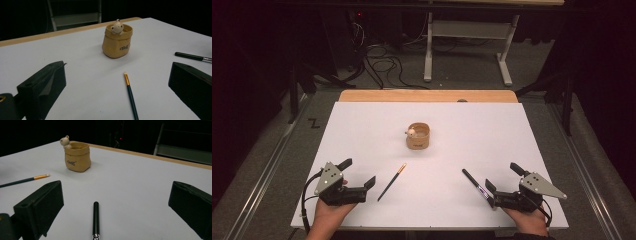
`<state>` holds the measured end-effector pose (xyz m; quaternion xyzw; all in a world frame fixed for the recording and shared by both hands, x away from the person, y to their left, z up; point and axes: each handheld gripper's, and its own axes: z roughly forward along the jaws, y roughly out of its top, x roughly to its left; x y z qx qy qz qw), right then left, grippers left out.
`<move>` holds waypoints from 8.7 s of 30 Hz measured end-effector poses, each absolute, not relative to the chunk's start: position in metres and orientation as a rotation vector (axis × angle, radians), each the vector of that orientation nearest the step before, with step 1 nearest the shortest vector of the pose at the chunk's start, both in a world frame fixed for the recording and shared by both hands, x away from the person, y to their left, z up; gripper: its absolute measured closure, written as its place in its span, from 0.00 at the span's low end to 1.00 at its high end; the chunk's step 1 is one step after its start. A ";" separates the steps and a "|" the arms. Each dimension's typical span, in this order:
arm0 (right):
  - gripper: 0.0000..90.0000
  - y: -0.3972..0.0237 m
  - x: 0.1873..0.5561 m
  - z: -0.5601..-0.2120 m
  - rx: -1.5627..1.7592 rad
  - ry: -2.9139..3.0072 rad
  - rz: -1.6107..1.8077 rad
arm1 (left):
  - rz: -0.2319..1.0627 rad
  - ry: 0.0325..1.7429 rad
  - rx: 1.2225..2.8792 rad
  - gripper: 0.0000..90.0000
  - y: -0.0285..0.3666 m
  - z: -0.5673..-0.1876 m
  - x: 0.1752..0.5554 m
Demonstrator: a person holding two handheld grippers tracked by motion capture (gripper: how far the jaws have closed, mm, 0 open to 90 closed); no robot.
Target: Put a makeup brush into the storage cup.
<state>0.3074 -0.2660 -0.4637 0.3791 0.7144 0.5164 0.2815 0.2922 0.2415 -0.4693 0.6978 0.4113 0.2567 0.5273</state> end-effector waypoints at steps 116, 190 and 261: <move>0.01 -0.273 0.311 -0.472 1.033 1.977 1.459 | -0.068 1.269 2.680 0.42 0.121 -0.474 0.420; 0.02 -0.269 0.314 -0.471 1.006 1.983 1.467 | -0.036 1.382 2.580 0.93 0.126 -0.484 0.417; 0.02 -0.267 0.314 -0.471 0.988 1.982 1.460 | 0.397 0.998 1.749 0.93 0.186 -0.441 0.361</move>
